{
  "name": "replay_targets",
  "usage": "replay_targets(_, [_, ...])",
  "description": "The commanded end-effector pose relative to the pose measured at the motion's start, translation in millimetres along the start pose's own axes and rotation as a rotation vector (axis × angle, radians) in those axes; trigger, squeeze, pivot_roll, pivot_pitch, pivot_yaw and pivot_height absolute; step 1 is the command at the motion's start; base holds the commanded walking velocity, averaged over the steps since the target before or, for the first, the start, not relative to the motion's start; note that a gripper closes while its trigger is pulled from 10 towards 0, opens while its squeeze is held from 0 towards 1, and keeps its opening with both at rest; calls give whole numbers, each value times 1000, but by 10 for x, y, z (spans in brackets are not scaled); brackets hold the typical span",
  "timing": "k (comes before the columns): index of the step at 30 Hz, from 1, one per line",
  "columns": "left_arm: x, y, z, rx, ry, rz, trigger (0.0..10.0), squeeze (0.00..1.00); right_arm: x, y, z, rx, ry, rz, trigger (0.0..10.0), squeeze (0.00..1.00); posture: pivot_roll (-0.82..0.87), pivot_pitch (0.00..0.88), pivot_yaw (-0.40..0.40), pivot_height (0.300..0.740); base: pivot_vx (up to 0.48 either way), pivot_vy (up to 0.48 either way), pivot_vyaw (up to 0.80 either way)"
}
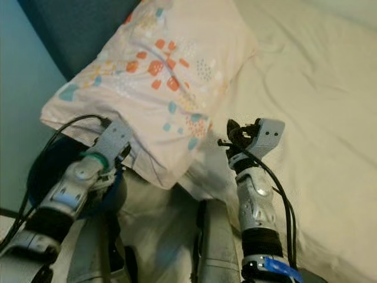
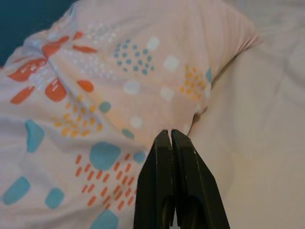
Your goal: Clean up the room
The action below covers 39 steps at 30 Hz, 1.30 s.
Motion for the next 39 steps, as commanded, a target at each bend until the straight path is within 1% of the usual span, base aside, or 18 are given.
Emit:
replay_targets(1, [-33, 35, -34, 7, 16, 27, 10000, 0, 15, -39, 97, 22, -30, 6, 10000, 0, -141, 277, 106, 565, 0, 0, 0])
replay_targets(6, [99, 123, 25, 55, 23, 36, 10000, 0, 183, -171, 176, 18, -69, -35, 10000, 0, -171, 288, 116, 565, 0, 0, 0])
replay_targets(13, [757, 194, 120, 140, -147, -157, 10000, 0, 191, -256, 151, -8, -84, -25, 10000, 0, -191, 289, 116, 565, 0, 0, 0])
replay_targets(14, [757, 194, 120, 140, -147, -157, 10000, 0, 191, -256, 151, -8, -84, -25, 10000, 0, -191, 289, 116, 565, 0, 0, 0])
replay_targets(15, [1059, 190, 186, 150, -225, -249, 10000, 0, 187, -256, 180, -8, -80, -22, 10000, 0, -191, 287, 115, 565, 0, 0, 0])
replay_targets(16, [1059, 190, 186, 150, -225, -249, 10000, 0, 187, -256, 180, -8, -80, -22, 10000, 0, -191, 287, 115, 565, 0, 0, 0])
replay_targets(19, [1793, 87, 312, 135, -347, -475, 10000, 0, 162, -250, 255, -6, -69, -14, 10000, 0, -190, 286, 112, 565, 0, 0, 0])
replay_targets(20, [1793, 87, 312, 135, -347, -475, 10000, 0, 162, -250, 255, -6, -69, -14, 10000, 0, -190, 286, 112, 565, 0, 0, 0])
replay_targets(22, [2166, -3, 340, 100, -383, -580, 10000, 0, 151, -258, 280, -11, -58, -7, 10000, 0, -184, 286, 111, 565, 0, 0, 0])
replay_targets(25, [2324, -55, 357, 80, -410, -630, 10000, 0, 148, -264, 282, -15, -55, -6, 10000, 0, -185, 286, 111, 565, 0, 0, 0])
replay_targets(29, [2754, -253, 470, 14, -542, -802, 10000, 0, 151, -272, 273, -28, -49, -7, 10000, 0, -182, 287, 112, 565, 0, 0, 0])
replay_targets(31, [2774, -243, 413, 1, -490, -791, 10000, 0, 146, -273, 267, -32, -48, -5, 10000, 0, -177, 286, 113, 565, 0, 0, 0])
replay_targets(32, [2670, -166, 279, 0, -367, -725, 10000, 0, 140, -273, 265, -36, -47, -3, 10000, 0, -176, 285, 115, 565, 0, 0, 0])
replay_targets(33, [2670, -166, 279, 0, -367, -725, 10000, 0, 140, -273, 265, -36, -47, -3, 10000, 0, -176, 285, 115, 565, 0, 0, 0])
replay_targets(34, [2458, -50, 107, -23, -258, -622, 10000, 0, 136, -272, 262, -39, -46, -2, 10000, 0, -177, 284, 116, 565, 0, 0, 0])
replay_targets(36, [2458, -50, 107, -23, -258, -622, 10000, 0, 136, -272, 262, -39, -46, -2, 10000, 0, -177, 284, 116, 565, 0, 0, 0])
replay_targets(38, [1822, 163, -117, -39, -140, -376, 10000, 0, 132, -276, 242, -49, -46, 0, 10000, 0, -170, 284, 120, 565, 0, 0, 0])
replay_targets(39, [1822, 163, -117, -39, -140, -376, 10000, 0, 132, -276, 242, -49, -46, 0, 10000, 0, -170, 284, 120, 565, 0, 0, 0])
Point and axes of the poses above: a point about 5 cm out from each wrist's last joint towards the gripper, its own y axis pointing out of the wrist towards the gripper, its own x axis along the axis of the wrist's last joint, z = x × y, the point moved 5 cm from there along y, pointing out of the wrist towards the gripper, and after that the axes turned 14 degrees about y, right-handed, at the moved point
